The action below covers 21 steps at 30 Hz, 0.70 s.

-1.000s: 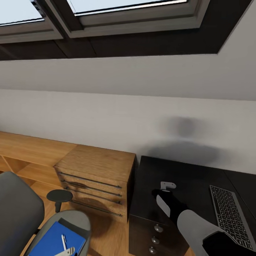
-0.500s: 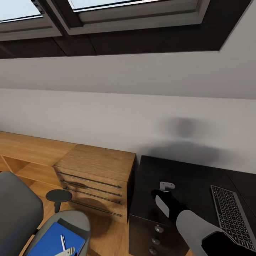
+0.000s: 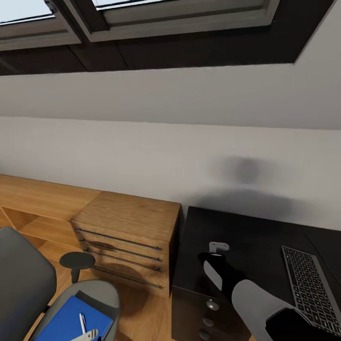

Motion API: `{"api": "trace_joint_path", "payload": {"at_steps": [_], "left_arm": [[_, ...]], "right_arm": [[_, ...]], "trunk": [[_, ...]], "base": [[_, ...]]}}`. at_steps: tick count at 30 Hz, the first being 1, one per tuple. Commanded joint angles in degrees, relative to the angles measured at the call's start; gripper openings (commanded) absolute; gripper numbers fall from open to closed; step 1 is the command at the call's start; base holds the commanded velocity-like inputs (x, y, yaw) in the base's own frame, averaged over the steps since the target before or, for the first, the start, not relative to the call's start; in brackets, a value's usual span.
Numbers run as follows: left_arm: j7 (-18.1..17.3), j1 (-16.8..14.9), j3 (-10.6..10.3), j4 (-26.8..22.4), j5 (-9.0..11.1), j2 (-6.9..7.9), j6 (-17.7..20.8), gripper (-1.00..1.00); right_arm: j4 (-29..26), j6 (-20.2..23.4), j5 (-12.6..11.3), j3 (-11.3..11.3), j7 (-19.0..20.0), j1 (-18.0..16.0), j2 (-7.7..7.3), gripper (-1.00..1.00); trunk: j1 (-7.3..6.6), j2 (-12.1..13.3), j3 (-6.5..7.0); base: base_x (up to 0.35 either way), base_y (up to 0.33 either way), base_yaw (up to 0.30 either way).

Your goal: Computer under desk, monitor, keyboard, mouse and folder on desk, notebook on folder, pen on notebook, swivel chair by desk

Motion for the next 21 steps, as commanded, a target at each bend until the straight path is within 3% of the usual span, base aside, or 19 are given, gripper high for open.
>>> {"api": "trace_joint_path", "payload": {"at_steps": [1, 5, 9, 12, 14, 15, 17, 21], "left_arm": [[0.2, 0.0, 0.3, 0.0, 0.4, 0.03, -0.2, 1.0], [0.2, 0.0, 2.8, 0.0, 0.3, 0.01, -0.1, 1.0], [0.1, 0.0, 3.4, -1.4, 0.3, -0.07, 0.3, 1.0], [0.2, 0.0, 3.6, -8.8, 0.4, -0.11, 4.9, 1.0], [0.2, 0.0, 3.7, -16.0, 0.4, -0.04, 17.4, 1.0], [0.2, 0.0, 3.7, -17.5, 0.4, -0.01, 20.2, 1.0], [0.3, 0.0, 4.5, -26.3, 0.4, 0.0, 31.2, 1.0], [0.2, 0.0, 5.6, -38.1, 0.9, -0.89, 42.4, 1.0]], "right_arm": [[-0.1, 0.2, -0.5, 0.7, -0.5, 0.0, 0.16, -1.0], [-0.1, 0.2, -0.3, 1.9, -0.4, 0.0, 0.98, -1.0], [-0.2, 0.2, -0.2, 2.2, -0.4, 0.0, 1.1, -1.0], [-0.3, 0.4, -0.2, 2.2, -0.4, 0.0, 1.11, -1.0], [-0.3, 0.4, -0.3, 2.2, -0.4, 0.0, 1.11, -1.0], [-0.4, 0.5, -0.2, 2.2, -0.4, 0.0, 1.11, -1.0], [-0.5, 0.5, -0.3, 2.2, -0.4, -0.1, 1.09, -1.0], [-0.5, 0.5, -0.2, 2.1, -0.5, 0.0, 1.03, -1.0]], "trunk": [[0.24, -0.5, -0.28], [0.9, -1.7, -0.82], [0.9, -1.7, -0.82], [0.9, -1.7, -0.82], [0.9, -1.7, -0.82], [0.9, -1.7, -0.82], [0.9, -1.7, -0.82], [0.9, -1.7, -0.82]], "base": [[0.0, 0.0, 0.0], [0.0, 0.0, 0.0], [0.0, 0.0, 0.0], [0.0, 0.0, 0.0], [0.0, 0.0, 0.0], [0.0, 0.0, 0.0], [0.0, 0.0, 0.0], [0.0, 0.0, 0.0]]}}
